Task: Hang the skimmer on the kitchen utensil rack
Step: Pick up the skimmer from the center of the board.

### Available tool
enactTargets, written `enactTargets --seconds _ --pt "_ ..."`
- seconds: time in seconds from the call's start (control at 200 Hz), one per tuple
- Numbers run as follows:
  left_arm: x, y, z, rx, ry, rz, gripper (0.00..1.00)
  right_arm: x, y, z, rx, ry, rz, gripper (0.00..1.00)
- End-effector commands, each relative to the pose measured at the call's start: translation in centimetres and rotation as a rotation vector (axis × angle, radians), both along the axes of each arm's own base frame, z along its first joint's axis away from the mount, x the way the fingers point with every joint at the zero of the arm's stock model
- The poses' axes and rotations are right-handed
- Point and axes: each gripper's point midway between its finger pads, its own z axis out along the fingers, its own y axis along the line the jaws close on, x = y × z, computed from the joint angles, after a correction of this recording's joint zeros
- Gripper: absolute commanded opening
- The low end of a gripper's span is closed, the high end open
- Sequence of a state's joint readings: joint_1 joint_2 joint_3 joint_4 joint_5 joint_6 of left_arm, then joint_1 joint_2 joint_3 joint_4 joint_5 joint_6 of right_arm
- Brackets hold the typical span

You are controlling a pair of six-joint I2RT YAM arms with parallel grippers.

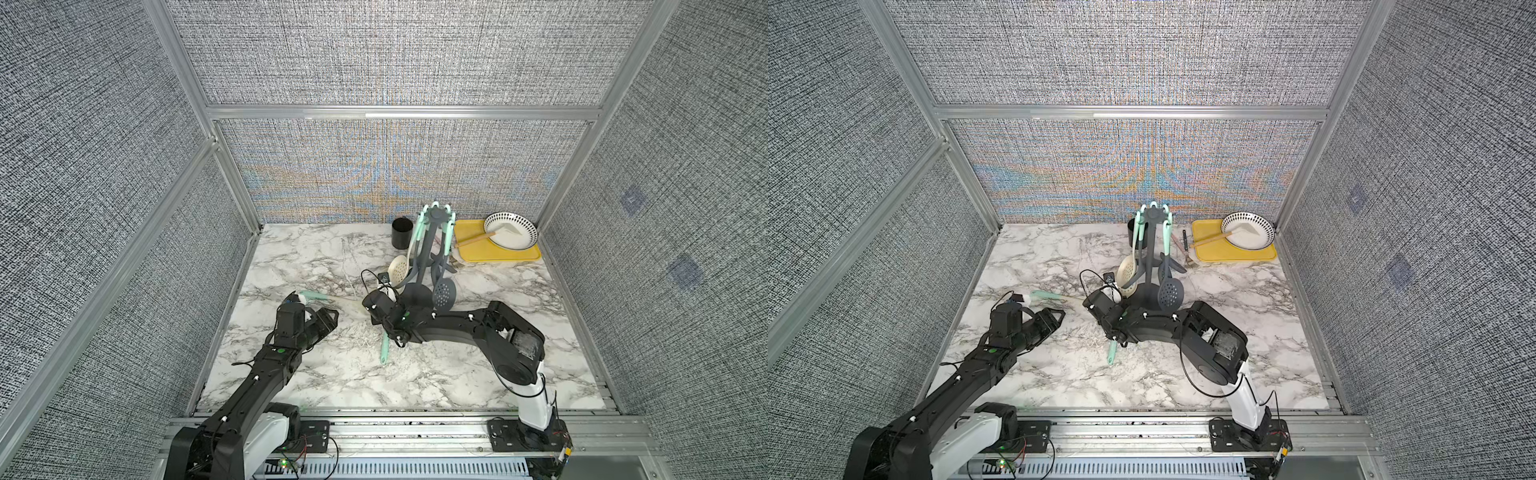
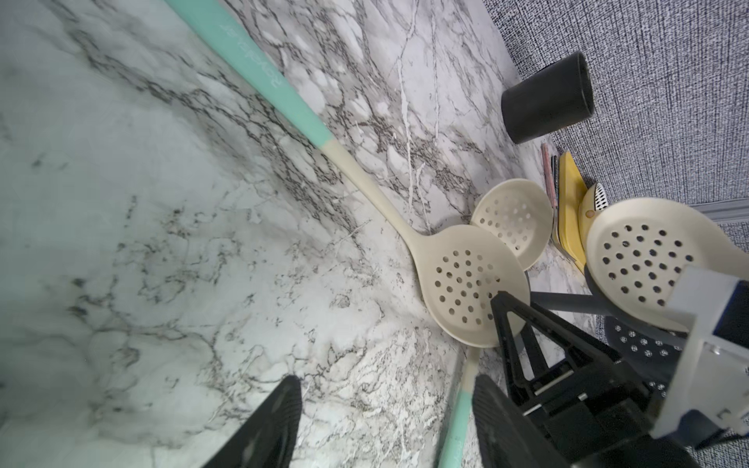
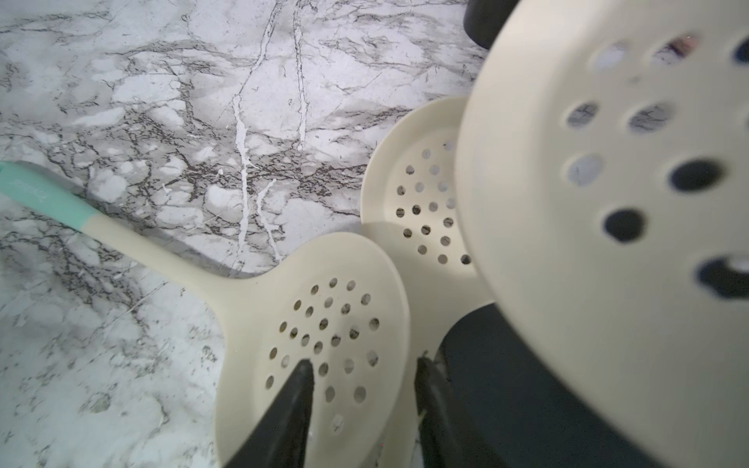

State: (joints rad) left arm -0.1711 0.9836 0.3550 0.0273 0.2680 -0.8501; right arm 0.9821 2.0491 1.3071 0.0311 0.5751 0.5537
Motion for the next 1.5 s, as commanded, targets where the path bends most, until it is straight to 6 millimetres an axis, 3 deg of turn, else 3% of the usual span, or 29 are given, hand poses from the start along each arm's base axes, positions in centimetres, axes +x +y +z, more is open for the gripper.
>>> enactTargets --seconds 0.0,0.24,0.39,0.46,0.551,0.686,0.756,0.826,0.911,1.021,1.211,1.351,1.496 --pt "-0.1 0.5 -0.4 -0.005 0.014 0.021 0.69 0.2 0.2 -0.1 0.007 -0.001 0.002 0.29" --pt "-0.1 1.5 -0.8 -0.031 0.031 0.065 0.69 -0.1 0.2 0.4 0.037 -0.010 -0.004 0.00" --pt "-0.3 1.6 0.1 -0.067 -0.003 0.076 0.76 -0.9 0.6 2.8 0.074 -0.062 -0.024 0.00" --pt "-0.4 1.3 1.9 -0.097 -0.068 0.061 0.80 -1.5 0.9 4.7 0.112 -0.099 -0.068 0.00" --pt "-0.8 1.3 5.8 -0.111 -0.204 0.050 0.90 -2.5 1.3 7.1 0.156 -0.124 -0.150 0.00" --pt "-2.7 2.6 12.0 -0.071 -0.408 0.089 0.94 -3.9 1.6 10.3 0.262 -0.107 -0.236 0.00" --pt "-3.6 2.8 14.2 -0.071 -0.461 0.092 0.94 -4.4 1.1 11.6 0.340 -0.094 -0.276 0.00" --pt "-4.0 2.5 15.5 -0.082 -0.481 0.070 0.95 -4.7 0.0 12.9 0.393 -0.099 -0.307 0.00" --pt "-4.0 2.3 15.6 -0.080 -0.473 0.061 0.95 -5.4 -1.4 14.1 0.457 -0.094 -0.326 0.00" --pt "-3.4 1.5 16.1 -0.124 -0.504 0.024 0.97 -6.8 -3.1 14.6 0.559 -0.056 -0.333 0.00" --pt "-3.0 -1.9 20.9 -0.286 -0.717 -0.174 0.99 -9.4 -5.9 16.3 0.757 -0.024 -0.317 0.00" --pt "-3.9 -2.7 24.6 -0.270 -0.836 -0.257 0.99 -10.3 -7.7 17.8 0.825 -0.035 -0.310 0.00" --pt "-4.0 -3.0 26.9 -0.264 -0.877 -0.282 0.98 -11.0 -8.5 18.9 0.878 -0.044 -0.284 0.00"
